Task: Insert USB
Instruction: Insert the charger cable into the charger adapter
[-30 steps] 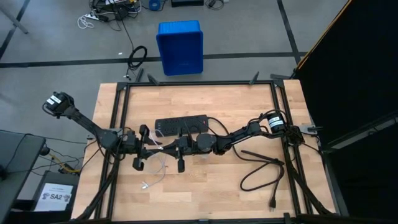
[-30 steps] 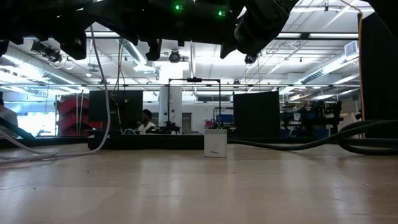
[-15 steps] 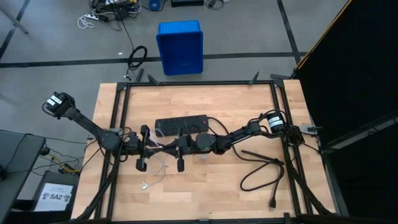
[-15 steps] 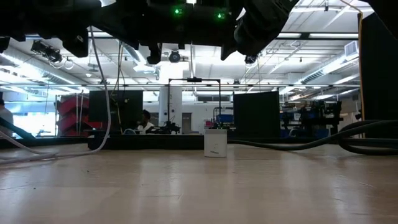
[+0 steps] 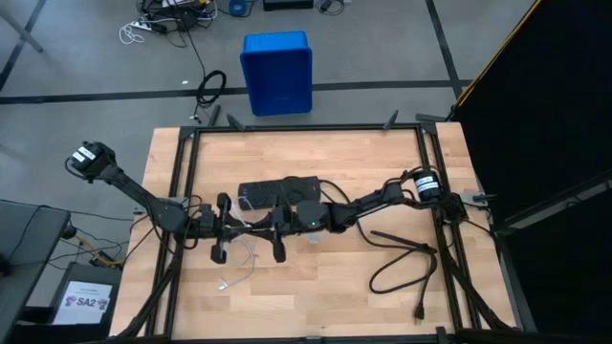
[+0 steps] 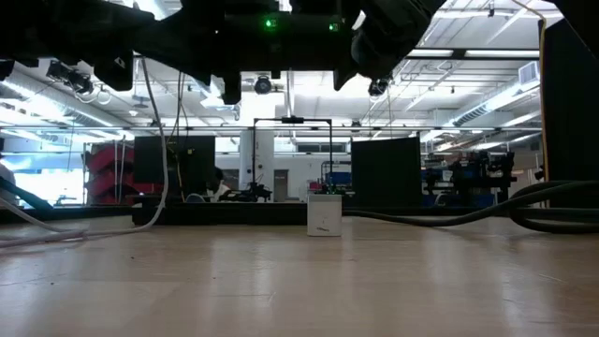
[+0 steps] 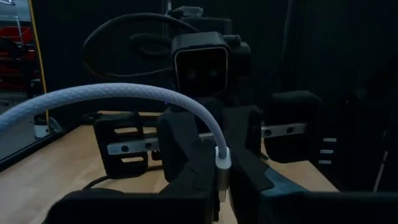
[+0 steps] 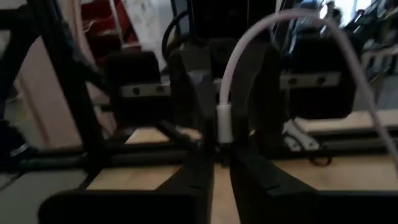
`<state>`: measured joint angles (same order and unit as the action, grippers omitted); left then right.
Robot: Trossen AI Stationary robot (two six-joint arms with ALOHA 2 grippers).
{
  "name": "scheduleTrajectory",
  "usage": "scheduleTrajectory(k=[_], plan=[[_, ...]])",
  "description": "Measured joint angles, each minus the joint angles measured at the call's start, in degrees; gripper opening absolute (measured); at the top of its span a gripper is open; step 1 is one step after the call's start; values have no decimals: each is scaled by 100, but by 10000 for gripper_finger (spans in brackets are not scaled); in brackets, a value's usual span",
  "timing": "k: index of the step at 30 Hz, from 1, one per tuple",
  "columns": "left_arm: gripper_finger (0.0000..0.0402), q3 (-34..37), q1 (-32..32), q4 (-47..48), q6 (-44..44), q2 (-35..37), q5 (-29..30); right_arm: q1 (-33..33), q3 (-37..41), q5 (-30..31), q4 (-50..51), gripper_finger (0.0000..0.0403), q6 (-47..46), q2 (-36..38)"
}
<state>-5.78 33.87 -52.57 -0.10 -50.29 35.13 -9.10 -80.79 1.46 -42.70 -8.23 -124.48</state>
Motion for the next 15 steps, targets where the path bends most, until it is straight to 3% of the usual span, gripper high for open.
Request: scheduleTrajectory(k=[9, 15], plan=[[6, -2, -4, 91, -15, 5, 55, -68, 0, 124, 2515, 148, 228, 826], [6, -21, -4, 568, -342, 7, 104, -205, 0, 460, 4372, 168, -285, 1203]])
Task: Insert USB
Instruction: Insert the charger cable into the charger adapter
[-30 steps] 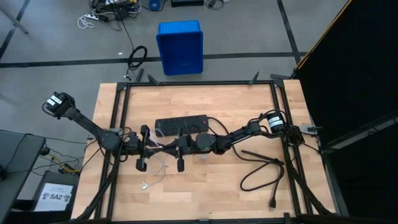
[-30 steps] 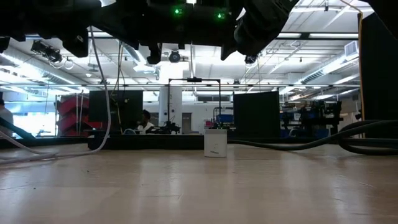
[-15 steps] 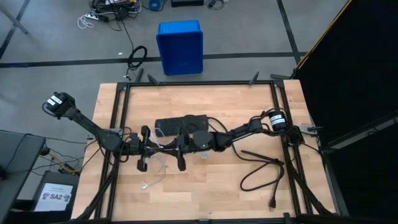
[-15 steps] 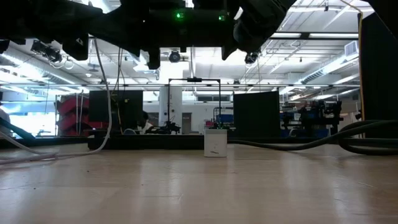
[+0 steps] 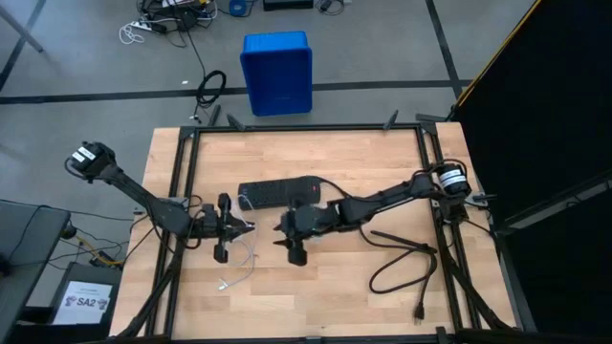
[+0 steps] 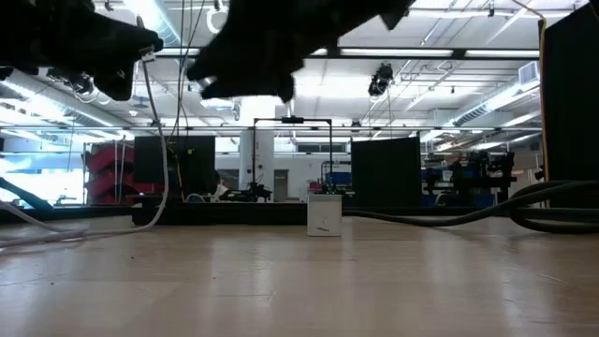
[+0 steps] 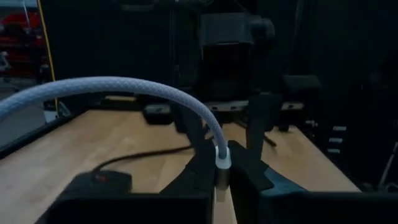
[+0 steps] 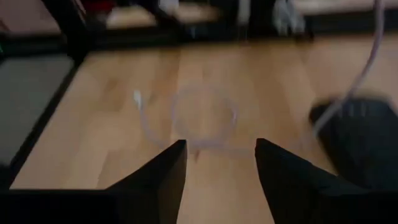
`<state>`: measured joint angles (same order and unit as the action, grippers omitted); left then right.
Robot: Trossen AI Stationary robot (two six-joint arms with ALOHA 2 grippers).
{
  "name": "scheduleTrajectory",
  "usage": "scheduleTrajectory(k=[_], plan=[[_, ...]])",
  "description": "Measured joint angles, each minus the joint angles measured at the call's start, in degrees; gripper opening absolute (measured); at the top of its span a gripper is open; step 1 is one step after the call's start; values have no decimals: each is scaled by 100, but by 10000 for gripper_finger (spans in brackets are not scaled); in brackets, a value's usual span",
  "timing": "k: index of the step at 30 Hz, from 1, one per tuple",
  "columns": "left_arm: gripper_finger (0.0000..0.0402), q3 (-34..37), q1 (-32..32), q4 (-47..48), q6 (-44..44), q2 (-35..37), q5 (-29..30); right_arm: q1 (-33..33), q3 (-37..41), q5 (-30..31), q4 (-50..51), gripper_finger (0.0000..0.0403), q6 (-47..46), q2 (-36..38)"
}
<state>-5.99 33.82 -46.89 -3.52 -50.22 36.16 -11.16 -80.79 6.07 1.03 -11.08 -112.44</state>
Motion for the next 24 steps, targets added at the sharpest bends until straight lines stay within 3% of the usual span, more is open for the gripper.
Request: scheduleTrajectory(k=[9, 16, 24], plan=[[6, -773, 0, 2170, -742, -77, -108, -202, 2, 631, 2115, 150, -954, -68], [8, -914, -12, 2148, -730, -472, -89, -388, 2, 633, 2616, 144, -1127, -68], [9, -925, -90, 1838, -727, -719, -240, -283, 5, 586, 3101, 192, -1127, -77]])
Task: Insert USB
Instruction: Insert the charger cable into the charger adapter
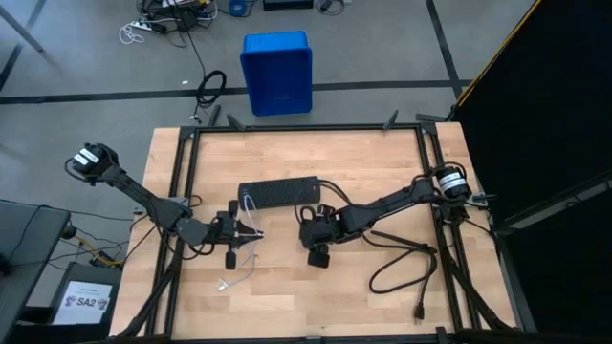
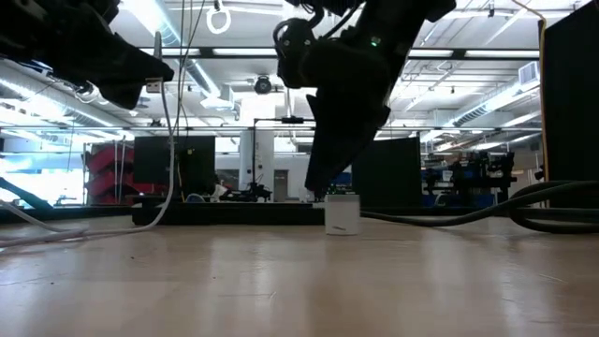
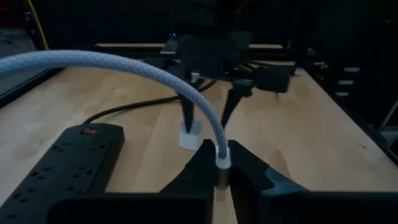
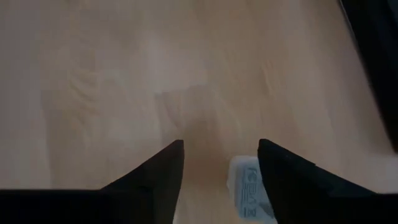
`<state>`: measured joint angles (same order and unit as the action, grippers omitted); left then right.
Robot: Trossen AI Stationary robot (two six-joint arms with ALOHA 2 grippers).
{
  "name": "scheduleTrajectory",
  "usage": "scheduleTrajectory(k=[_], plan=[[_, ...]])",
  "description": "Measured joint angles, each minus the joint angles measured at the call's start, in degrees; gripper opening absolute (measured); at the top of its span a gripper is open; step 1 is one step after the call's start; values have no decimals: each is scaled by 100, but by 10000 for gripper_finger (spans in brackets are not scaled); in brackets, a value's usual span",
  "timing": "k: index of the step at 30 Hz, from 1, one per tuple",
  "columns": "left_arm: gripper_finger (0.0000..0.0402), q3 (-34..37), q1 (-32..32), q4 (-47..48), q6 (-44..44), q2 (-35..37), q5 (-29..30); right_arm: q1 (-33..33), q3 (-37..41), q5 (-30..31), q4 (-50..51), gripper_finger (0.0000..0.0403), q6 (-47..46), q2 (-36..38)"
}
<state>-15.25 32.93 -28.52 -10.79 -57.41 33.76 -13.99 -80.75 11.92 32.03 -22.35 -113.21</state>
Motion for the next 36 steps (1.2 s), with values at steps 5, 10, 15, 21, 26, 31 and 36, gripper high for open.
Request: scheduleTrajectory(k=[5, 10, 15, 21, 26, 31, 36], plan=[[9, -2, 0, -43, 4, -18, -11, 167, 40, -9, 152, 227, 93, -4], [9, -2, 0, -41, 7, -18, -18, 248, -74, -88, 347, 244, 568, -4], [9, -2, 0, -39, 17, -18, -20, 166, -496, -207, 793, 242, 1986, -4], [9, 0, -2, -41, 17, -18, -20, -177, -632, 223, 975, 236, 3351, -4], [9, 0, -2, -41, 13, -18, -20, -329, -632, 770, 1277, 237, 3792, -4], [9, 0, -2, -45, 8, -18, -20, -261, -632, 540, 1366, 240, 3803, -4], [10, 0, -2, -46, -16, -18, -20, -122, -632, 453, 1400, 241, 4147, -7]])
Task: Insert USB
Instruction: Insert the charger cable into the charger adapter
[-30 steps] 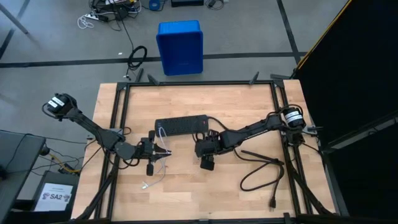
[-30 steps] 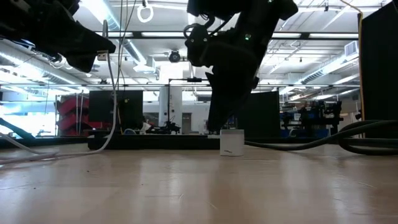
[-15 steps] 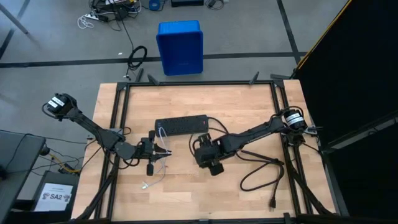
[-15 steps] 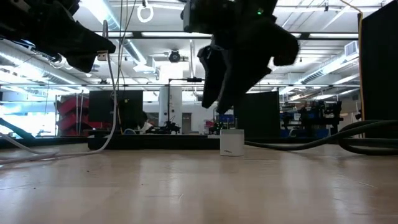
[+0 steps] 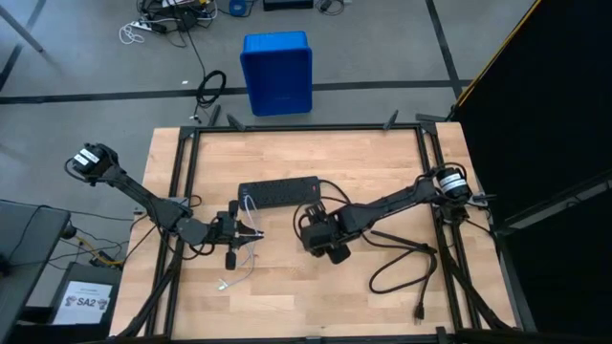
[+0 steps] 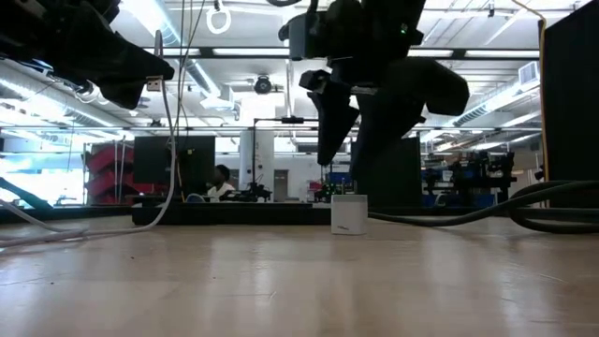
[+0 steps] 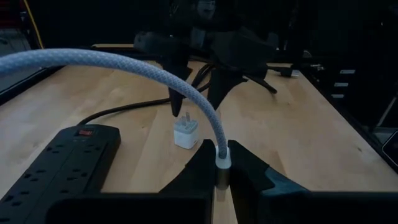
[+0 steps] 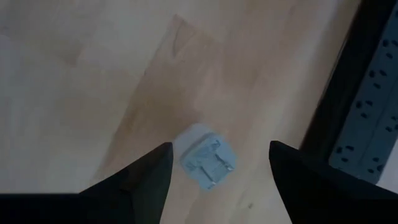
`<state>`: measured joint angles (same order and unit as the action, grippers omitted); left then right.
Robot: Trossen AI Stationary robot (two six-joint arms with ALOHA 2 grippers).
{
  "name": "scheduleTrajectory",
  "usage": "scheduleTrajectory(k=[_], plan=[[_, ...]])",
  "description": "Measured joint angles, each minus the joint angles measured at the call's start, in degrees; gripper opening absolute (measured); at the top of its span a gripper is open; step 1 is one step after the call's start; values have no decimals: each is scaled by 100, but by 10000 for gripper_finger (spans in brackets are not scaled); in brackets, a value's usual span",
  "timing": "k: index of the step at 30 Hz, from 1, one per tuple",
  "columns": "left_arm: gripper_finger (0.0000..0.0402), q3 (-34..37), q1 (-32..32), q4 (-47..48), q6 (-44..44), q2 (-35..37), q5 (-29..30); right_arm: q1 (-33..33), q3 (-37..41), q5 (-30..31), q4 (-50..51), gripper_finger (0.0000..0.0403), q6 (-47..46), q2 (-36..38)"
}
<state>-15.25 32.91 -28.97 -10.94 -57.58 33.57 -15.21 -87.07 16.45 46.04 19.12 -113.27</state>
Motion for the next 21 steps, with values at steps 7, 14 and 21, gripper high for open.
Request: scheduleTrajectory(k=[7, 14, 21], plan=[[10, 0, 0, 8, 3, 0, 0, 71, 2, 70, -119, 246, 495, -2], [10, 1, 0, 15, 9, 0, 2, -46, -50, 296, 57, 246, 805, -267], [10, 7, -2, 53, -87, -24, -80, -45, -388, 386, 508, 238, 815, -972]])
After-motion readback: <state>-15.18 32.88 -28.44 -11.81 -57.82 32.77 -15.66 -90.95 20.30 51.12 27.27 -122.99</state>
